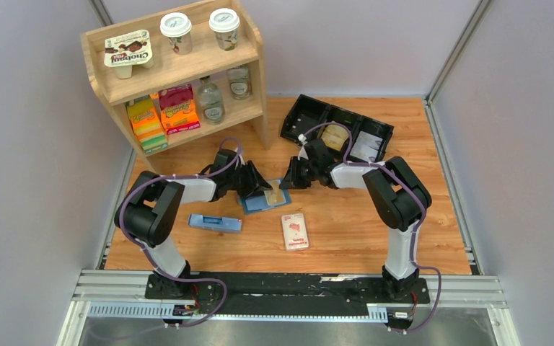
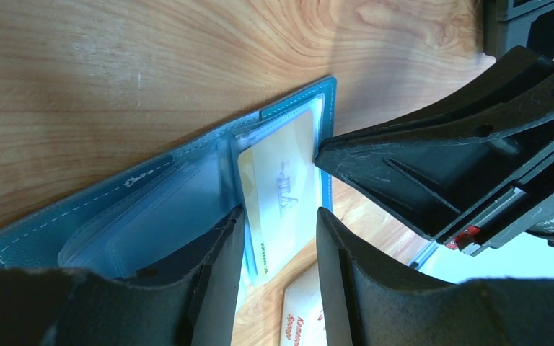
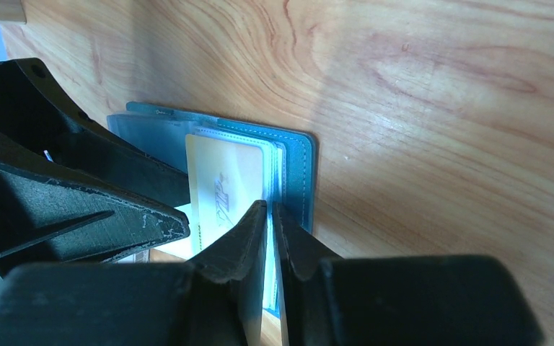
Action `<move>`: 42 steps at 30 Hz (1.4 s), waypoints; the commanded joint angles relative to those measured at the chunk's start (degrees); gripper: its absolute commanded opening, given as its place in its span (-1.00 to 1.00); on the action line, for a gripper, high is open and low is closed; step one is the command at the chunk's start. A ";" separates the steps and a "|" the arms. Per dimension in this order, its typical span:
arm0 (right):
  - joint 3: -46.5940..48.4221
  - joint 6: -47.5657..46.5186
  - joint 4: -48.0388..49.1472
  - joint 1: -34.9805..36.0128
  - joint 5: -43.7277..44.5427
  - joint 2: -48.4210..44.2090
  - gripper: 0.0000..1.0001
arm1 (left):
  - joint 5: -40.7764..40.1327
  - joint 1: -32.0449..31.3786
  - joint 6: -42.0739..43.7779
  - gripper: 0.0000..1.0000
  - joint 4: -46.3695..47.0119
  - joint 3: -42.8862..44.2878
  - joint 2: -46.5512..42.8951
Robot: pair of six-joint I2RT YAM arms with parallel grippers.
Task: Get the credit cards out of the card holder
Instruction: Remove the credit card from the card holder.
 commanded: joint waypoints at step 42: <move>-1.05 0.46 -1.32 0.62 1.11 4.14 -0.67 | 3.52 -1.10 -7.71 -0.38 20.05 -5.23 -1.46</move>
